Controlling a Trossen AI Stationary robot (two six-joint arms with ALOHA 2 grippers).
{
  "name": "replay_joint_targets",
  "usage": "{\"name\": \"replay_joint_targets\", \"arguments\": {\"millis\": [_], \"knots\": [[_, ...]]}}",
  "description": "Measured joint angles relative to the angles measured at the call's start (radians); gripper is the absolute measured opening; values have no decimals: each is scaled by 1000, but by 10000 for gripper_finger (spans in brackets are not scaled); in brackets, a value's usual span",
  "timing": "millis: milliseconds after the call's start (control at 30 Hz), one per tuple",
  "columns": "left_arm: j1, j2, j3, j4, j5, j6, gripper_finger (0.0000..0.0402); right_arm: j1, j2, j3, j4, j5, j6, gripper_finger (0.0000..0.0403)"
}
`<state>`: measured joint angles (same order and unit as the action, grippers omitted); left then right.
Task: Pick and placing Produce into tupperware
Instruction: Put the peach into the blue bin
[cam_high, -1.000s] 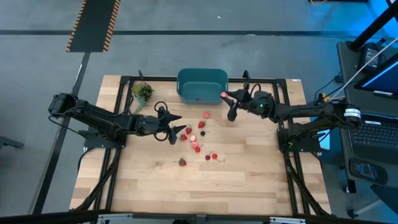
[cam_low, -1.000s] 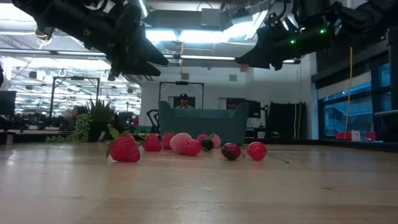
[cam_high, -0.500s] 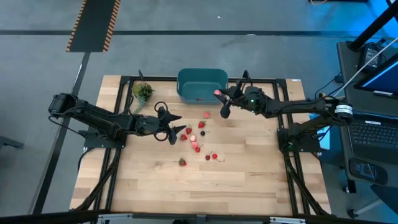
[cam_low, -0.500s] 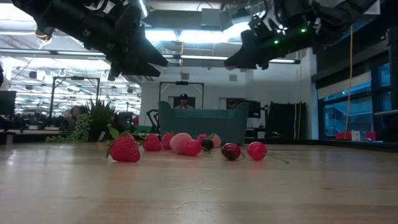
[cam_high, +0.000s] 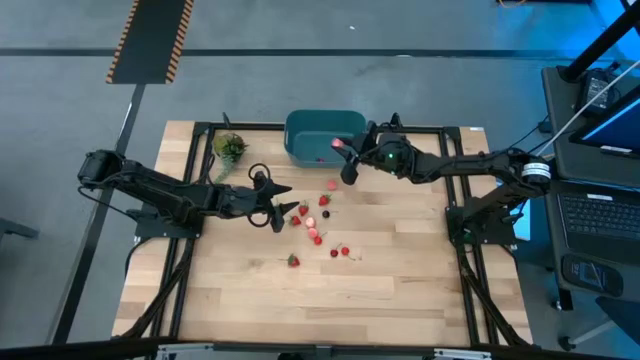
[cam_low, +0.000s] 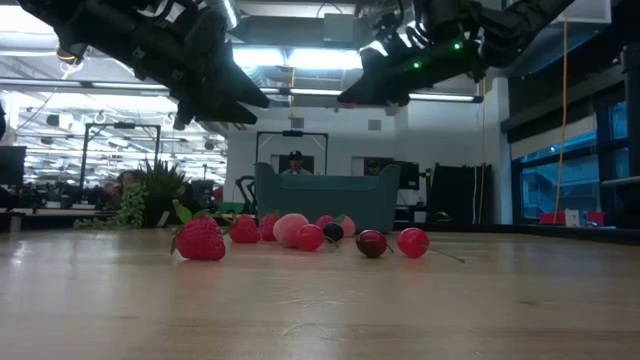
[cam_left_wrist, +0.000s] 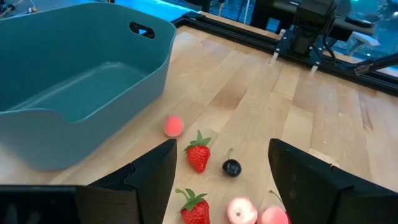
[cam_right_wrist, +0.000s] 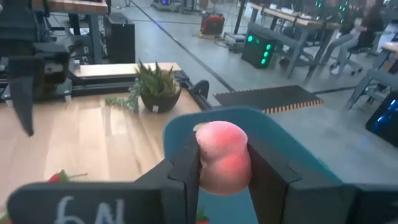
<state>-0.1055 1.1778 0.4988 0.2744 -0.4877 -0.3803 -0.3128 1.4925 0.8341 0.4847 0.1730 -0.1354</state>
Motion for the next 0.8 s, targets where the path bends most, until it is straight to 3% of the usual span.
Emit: {"name": "replay_joint_targets", "arguments": {"millis": [800], "knots": [[0, 0, 0, -13, 0, 28, 245, -96, 1, 38, -16, -65, 1, 106]]}}
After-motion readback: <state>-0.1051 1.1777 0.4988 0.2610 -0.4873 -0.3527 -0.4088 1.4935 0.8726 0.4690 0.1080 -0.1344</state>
